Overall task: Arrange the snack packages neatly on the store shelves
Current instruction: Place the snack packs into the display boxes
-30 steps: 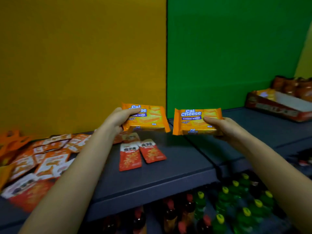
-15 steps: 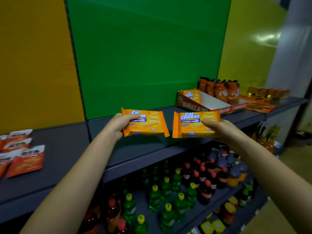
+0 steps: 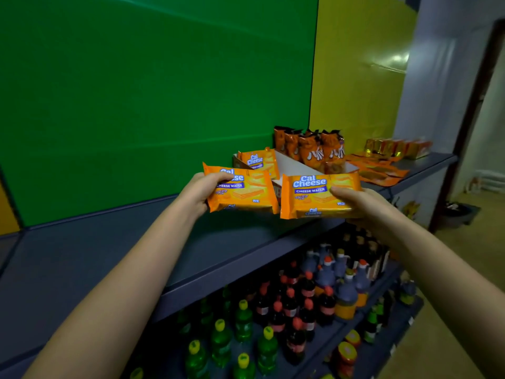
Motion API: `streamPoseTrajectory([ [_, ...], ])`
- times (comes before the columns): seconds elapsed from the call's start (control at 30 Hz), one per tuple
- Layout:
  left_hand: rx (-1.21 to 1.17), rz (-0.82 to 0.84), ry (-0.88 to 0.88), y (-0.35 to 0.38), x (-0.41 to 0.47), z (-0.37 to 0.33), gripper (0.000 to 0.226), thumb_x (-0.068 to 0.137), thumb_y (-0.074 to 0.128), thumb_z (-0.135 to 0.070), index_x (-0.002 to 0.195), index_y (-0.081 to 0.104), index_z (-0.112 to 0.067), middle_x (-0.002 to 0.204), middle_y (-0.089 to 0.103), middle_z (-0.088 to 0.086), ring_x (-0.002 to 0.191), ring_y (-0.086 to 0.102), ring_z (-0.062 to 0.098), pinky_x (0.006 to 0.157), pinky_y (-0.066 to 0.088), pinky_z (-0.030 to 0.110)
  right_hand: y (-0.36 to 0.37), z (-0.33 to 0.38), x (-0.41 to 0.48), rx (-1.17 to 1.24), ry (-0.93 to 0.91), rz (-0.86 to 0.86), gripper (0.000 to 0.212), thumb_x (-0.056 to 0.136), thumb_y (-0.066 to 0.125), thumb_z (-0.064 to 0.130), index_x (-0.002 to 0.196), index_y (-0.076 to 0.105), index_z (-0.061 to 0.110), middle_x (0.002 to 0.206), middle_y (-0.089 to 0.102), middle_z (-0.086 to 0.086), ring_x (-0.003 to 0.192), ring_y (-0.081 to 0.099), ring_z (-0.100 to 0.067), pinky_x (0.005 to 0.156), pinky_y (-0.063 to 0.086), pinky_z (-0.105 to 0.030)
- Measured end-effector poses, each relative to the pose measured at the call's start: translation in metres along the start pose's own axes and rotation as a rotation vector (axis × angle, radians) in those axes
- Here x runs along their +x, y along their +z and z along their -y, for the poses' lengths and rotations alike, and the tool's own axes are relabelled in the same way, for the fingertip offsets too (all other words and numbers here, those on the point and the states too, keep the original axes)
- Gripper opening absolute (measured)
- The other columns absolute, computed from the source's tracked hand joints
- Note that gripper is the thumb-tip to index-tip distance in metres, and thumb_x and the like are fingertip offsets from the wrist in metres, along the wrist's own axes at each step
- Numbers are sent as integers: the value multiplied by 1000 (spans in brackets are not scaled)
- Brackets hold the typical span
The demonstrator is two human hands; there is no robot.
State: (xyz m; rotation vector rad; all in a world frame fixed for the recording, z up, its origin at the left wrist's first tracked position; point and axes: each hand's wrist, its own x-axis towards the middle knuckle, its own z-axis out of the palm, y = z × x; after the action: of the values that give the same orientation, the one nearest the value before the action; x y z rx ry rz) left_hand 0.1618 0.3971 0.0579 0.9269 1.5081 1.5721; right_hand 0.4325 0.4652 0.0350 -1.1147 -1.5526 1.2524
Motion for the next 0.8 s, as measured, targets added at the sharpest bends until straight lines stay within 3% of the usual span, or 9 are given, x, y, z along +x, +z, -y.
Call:
streamPoseTrajectory([
  [0.1, 2, 0, 16, 20, 38, -7, 6, 86, 61, -9, 81, 58, -10, 45, 66, 0, 37, 63, 11, 36, 51, 23, -11, 4, 42, 48, -33, -5, 20, 88, 60, 29, 103, 59, 16, 100, 66, -7, 77, 60, -15, 65, 45, -26],
  [0.23, -12, -18, 40, 44, 82, -20, 9, 86, 60, -8, 79, 56, -10, 44, 65, -1, 36, 62, 11, 35, 50, 23, -19, 19, 99, 66, -84, -16, 28, 92, 56, 26, 112, 55, 7, 92, 66, -6, 65, 63, -10, 61, 53, -25],
  [0.3, -19, -41, 61, 55, 106, -24, 11, 87, 58, -7, 77, 56, -10, 42, 64, -1, 34, 60, 10, 34, 49, 22, -20, 23, 126, 57, -127, -11, 37, 93, 54, 26, 121, 54, 3, 103, 66, -12, 72, 62, -14, 69, 53, -26],
  [0.4, -13, -76, 90, 68, 140, -26, 11, 85, 57, -8, 74, 57, -11, 43, 64, -1, 35, 60, 9, 39, 51, 22, -22, 27, 158, 91, -159, -21, 36, 93, 53, 25, 124, 50, 6, 102, 64, -12, 75, 61, -19, 69, 54, -33],
  [0.57, 7, -120, 114, 88, 180, -26, 10, 85, 59, -7, 77, 57, -12, 71, 64, 8, 37, 61, 9, 41, 54, 26, -25, 29, 196, -56, -271, 23, 37, 92, 55, 27, 125, 48, 11, 111, 65, -9, 91, 65, -23, 79, 53, -38],
  [0.67, 11, -133, 141, 100, 202, -23, 13, 86, 59, -4, 77, 55, -14, 73, 63, 6, 38, 61, 7, 42, 53, 23, -24, 25, 217, -125, -301, 84, 36, 91, 56, 29, 123, 48, 13, 111, 64, -6, 93, 64, -21, 80, 53, -35],
  [0.8, 80, -153, 174, 112, 228, -13, 16, 85, 61, -4, 80, 54, -17, 84, 64, 6, 64, 61, 13, 64, 53, 28, -15, 15, 242, -151, -311, 194, 32, 91, 57, 25, 120, 46, 15, 112, 64, -6, 91, 65, -18, 82, 54, -34],
])
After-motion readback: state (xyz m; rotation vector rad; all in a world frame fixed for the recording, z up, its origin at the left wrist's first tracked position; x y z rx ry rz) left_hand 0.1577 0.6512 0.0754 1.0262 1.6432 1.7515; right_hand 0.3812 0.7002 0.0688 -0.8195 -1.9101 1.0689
